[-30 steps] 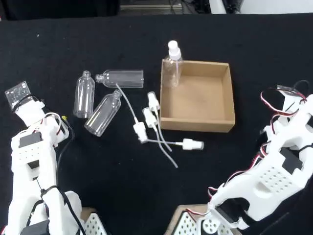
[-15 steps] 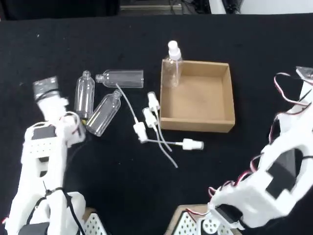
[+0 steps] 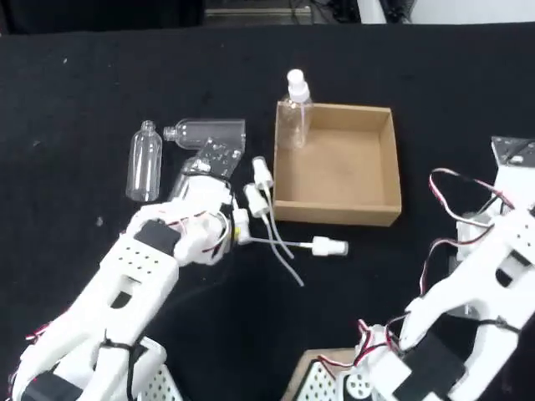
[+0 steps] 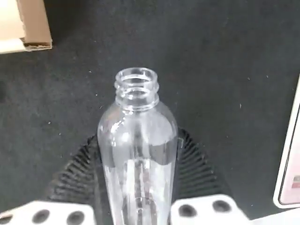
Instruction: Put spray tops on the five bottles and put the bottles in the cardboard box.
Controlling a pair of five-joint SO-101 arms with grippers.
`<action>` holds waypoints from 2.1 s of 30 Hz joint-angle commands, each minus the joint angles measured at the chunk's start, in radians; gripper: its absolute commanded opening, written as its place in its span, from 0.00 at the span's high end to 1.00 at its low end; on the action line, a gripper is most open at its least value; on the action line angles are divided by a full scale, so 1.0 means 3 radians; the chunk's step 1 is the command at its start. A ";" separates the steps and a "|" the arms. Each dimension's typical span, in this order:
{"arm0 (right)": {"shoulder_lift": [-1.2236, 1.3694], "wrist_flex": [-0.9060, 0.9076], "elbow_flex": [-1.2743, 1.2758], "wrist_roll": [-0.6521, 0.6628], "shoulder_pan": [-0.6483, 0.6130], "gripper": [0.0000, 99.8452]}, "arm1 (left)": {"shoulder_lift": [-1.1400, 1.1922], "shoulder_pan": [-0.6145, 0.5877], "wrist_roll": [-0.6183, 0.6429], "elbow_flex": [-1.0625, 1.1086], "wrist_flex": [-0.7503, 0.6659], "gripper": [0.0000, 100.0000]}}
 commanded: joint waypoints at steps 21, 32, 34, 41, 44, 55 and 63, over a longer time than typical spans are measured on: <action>-0.0228 -0.0066 -0.0008 -0.0005 0.0061 0.99 | 0.0184 0.0120 0.1002 0.0171 -0.1095 0.81; -0.0228 -0.0066 -0.0008 0.0000 0.0061 0.99 | 0.1207 0.0090 0.1018 -0.0361 -0.1084 0.81; -0.0228 -0.0066 -0.0008 0.0000 0.0061 0.99 | 0.1248 0.0090 0.1018 -0.0381 -0.1095 0.81; -0.0228 -0.0066 -0.0008 0.0000 0.0061 0.99 | 0.1550 0.0049 0.1023 -0.0386 -0.1100 0.81; -0.0228 -0.0066 -0.0008 0.0000 0.0061 0.99 | 0.1678 -0.0059 0.1023 -0.0494 -0.1069 0.81; -0.0228 -0.0066 -0.0008 0.0000 0.0061 0.99 | 0.1130 0.0074 0.0992 -0.0279 -0.0880 0.96; -0.0233 -0.0061 -0.0008 0.0000 0.0041 0.99 | 0.0205 -0.0161 0.0471 -0.0519 0.0245 0.97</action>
